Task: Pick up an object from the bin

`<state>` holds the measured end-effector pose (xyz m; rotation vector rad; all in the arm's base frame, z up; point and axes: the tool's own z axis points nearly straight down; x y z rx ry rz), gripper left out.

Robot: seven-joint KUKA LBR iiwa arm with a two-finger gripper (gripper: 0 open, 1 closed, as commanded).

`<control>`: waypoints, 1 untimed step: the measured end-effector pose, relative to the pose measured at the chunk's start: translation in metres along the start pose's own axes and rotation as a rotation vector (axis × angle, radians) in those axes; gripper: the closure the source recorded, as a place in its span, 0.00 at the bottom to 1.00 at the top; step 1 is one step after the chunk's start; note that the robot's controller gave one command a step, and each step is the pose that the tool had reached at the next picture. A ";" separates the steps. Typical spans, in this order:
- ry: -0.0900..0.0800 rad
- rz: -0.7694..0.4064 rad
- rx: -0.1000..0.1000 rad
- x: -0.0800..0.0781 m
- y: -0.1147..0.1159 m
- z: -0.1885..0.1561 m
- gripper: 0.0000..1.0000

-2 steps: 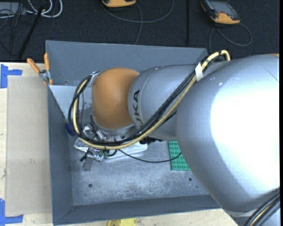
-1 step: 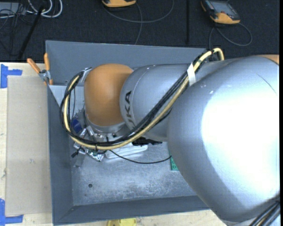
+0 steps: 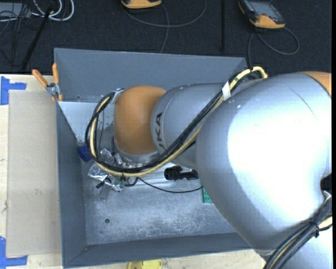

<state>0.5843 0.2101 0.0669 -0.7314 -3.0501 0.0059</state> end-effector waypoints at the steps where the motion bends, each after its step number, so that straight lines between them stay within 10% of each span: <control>1: 0.001 0.000 0.001 0.000 0.000 0.001 0.00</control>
Offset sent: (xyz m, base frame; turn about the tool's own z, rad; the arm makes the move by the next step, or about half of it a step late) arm 0.0000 0.0000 0.0000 0.0000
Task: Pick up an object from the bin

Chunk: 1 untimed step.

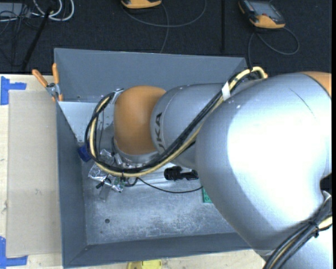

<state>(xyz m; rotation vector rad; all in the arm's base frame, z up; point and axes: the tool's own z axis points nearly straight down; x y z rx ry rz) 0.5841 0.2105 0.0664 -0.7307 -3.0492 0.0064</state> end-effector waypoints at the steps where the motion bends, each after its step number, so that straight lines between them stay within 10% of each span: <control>1: -0.001 0.001 -0.001 -0.001 0.000 -0.001 1.00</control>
Offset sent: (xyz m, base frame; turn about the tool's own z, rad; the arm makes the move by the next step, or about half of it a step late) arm 0.0000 0.0000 0.0000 0.0000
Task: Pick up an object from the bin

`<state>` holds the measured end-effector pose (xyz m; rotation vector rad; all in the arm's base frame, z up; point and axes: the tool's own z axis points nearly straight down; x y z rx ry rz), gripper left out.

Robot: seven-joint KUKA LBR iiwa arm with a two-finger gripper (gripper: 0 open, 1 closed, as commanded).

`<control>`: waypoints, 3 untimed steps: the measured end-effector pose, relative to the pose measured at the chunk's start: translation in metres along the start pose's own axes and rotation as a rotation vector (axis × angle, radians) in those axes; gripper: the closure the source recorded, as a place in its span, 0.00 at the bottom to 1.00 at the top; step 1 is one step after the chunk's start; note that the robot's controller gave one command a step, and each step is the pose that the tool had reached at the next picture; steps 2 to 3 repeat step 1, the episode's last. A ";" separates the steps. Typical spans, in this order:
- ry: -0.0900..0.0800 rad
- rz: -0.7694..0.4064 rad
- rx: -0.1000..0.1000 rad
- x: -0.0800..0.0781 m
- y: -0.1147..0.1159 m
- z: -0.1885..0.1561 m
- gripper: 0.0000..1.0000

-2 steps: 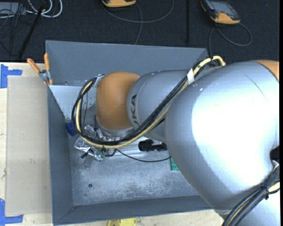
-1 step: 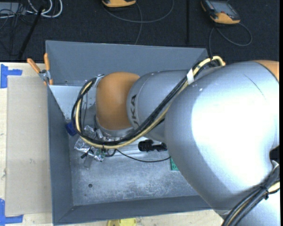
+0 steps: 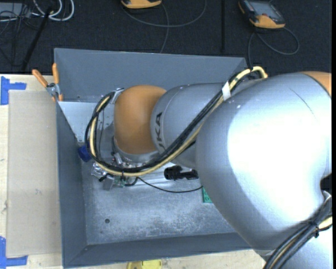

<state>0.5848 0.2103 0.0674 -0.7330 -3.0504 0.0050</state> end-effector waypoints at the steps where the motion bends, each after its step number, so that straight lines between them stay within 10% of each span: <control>1: -0.009 -0.003 -0.010 -0.001 0.000 -0.125 1.00; 3: -0.009 -0.003 -0.010 -0.001 0.000 -0.125 1.00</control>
Offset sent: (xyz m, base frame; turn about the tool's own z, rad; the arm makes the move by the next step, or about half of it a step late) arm -0.0001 0.0000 0.1210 0.0000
